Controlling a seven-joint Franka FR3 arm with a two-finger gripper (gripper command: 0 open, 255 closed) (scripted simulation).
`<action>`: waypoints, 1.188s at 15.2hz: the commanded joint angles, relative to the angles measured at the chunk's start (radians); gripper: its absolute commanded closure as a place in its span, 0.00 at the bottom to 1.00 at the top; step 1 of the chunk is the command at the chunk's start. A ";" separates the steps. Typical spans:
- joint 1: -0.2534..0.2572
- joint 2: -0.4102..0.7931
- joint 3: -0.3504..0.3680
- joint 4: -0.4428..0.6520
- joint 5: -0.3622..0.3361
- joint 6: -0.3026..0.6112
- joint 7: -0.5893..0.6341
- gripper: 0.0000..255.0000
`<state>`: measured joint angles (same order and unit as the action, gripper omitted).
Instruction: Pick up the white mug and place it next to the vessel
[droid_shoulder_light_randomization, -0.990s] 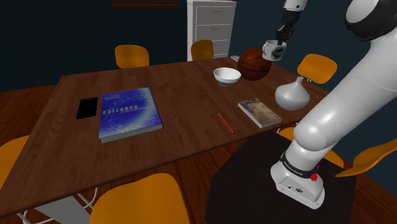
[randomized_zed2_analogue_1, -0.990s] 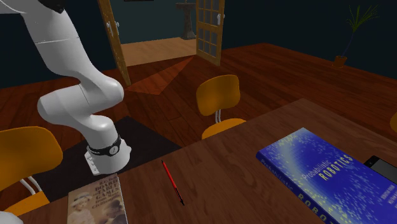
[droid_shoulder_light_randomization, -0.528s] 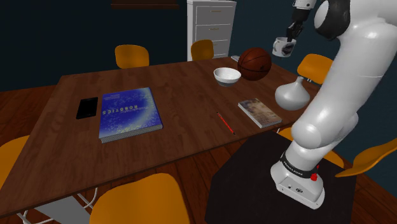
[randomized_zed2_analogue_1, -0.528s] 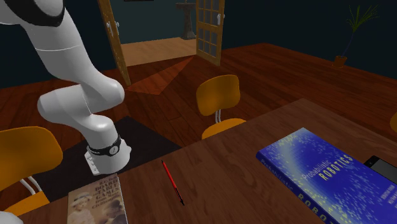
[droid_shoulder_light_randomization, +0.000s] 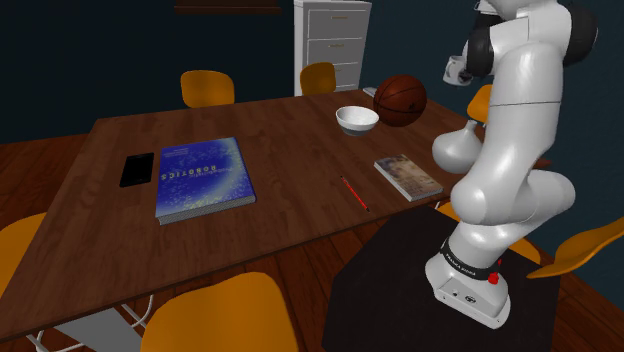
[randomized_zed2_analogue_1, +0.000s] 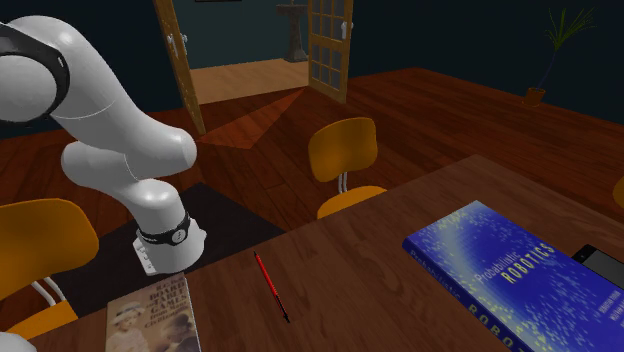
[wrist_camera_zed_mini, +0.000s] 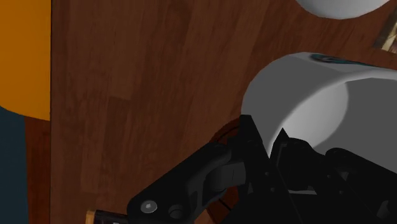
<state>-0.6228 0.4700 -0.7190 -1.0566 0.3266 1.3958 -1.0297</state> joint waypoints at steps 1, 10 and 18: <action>-0.108 0.111 0.018 0.182 0.065 -0.077 -0.025 1.00; -0.012 0.034 0.003 -0.079 0.017 0.101 -0.040 1.00; 0.032 0.008 -0.001 -0.233 0.003 0.225 -0.049 1.00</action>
<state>-0.5955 0.4805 -0.7192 -1.2709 0.3302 1.6040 -1.0767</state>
